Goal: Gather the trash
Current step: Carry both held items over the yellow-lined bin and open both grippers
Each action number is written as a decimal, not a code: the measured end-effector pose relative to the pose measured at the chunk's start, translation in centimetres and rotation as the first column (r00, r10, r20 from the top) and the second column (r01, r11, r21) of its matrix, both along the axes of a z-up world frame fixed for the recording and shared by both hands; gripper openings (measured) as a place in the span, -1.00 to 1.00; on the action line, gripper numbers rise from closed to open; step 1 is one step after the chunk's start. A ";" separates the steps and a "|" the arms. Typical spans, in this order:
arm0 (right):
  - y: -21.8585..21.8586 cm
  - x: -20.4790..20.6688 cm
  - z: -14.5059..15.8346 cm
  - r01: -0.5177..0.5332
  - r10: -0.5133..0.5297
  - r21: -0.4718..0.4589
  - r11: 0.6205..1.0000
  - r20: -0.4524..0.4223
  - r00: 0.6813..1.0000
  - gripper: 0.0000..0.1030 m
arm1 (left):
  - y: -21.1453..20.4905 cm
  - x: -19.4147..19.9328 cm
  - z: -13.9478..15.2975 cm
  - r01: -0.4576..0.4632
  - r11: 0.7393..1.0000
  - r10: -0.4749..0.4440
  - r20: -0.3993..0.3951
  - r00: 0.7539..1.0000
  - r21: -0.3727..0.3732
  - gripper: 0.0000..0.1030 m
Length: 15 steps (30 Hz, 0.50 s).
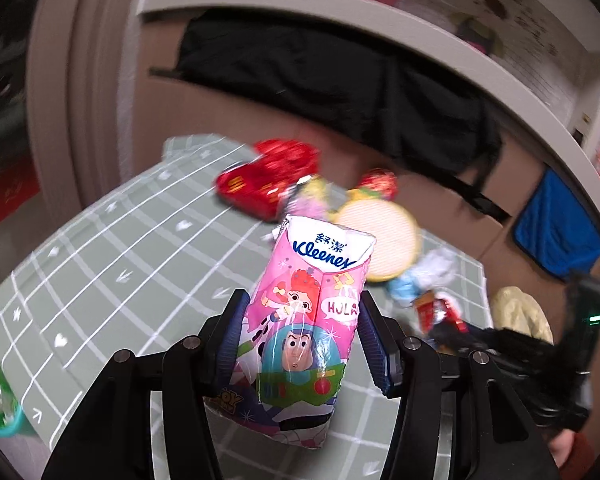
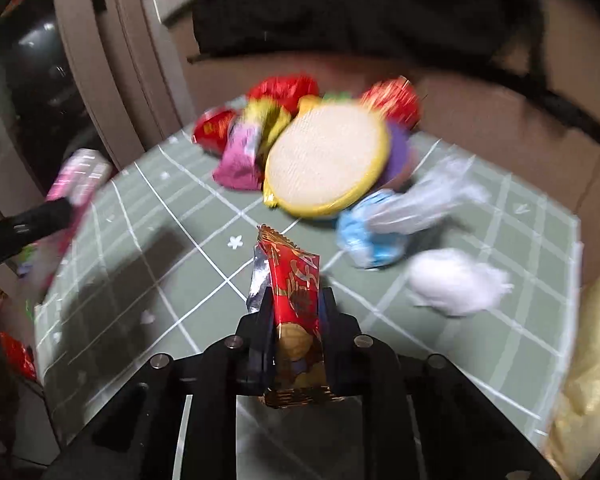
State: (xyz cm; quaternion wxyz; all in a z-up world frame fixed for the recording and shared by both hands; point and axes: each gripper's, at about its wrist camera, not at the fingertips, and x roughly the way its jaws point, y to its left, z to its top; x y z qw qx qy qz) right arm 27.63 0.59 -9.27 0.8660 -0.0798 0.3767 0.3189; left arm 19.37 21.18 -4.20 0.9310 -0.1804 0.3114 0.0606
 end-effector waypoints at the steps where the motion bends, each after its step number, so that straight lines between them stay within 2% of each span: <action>1: -1.3 -0.4 1.1 0.007 -0.007 0.019 1.000 0.023 1.000 -0.67 | -1.1 0.4 0.7 0.017 1.000 -0.018 0.015 1.000 0.013 0.05; 7: -9.9 -1.2 7.8 0.103 -0.125 0.145 0.984 0.148 0.981 -0.67 | -9.5 3.0 6.2 0.099 0.987 -0.116 0.143 0.983 0.124 0.05; 11: -15.9 -1.2 11.6 0.191 -0.231 0.172 0.967 0.256 0.939 -0.67 | -16.0 5.0 9.0 0.163 0.974 -0.195 0.211 0.958 0.159 0.06; 15: -22.2 -1.2 13.6 0.291 -0.337 0.188 0.938 0.303 0.891 -0.67 | -21.9 6.6 10.4 0.251 0.952 -0.287 0.226 0.931 0.177 0.06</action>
